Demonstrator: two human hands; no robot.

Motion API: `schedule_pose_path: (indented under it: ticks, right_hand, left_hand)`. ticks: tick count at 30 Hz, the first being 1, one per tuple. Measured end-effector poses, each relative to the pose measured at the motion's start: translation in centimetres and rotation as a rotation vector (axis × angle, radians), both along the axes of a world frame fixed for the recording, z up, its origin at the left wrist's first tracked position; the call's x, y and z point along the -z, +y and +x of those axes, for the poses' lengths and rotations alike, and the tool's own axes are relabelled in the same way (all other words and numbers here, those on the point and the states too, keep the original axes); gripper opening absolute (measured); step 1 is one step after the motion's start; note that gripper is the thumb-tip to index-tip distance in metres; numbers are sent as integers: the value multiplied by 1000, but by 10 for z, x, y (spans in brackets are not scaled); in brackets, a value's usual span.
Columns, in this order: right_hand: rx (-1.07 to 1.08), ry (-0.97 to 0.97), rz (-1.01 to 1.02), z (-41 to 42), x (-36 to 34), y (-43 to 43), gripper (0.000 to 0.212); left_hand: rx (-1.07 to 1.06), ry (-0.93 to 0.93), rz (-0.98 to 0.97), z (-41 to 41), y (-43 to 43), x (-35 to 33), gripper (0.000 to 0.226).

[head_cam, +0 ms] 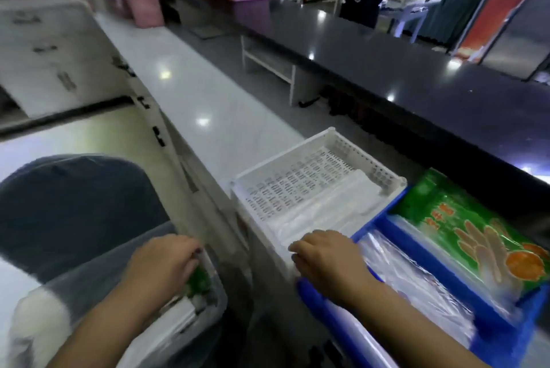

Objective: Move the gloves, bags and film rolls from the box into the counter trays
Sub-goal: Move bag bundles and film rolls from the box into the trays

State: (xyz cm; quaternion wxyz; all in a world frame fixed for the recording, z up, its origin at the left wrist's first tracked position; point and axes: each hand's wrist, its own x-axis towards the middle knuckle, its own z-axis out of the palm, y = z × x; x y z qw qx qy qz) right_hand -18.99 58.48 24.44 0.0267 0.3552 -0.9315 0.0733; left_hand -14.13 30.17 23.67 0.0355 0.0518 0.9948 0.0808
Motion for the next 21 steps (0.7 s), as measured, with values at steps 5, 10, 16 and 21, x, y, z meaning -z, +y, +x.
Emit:
schedule_pose_path:
  ticks: [5,10,16,21]
  right_hand:
    - [-113,21,12,4,4,-108,12]
    - [-149,-34,-28,19,36,-215,13]
    - [-144,-181,27,48,85,-306,11]
    - [-101,-238,110,60,124,-345,21]
  left_hand:
    - [-213,-84,68,47,-104,36,24]
    - [-324,-72,85,91,-211,58,20]
    - [-373,-167,162,132,-297,91,26]
    - [-407,-267,227,153,-326,120,23]
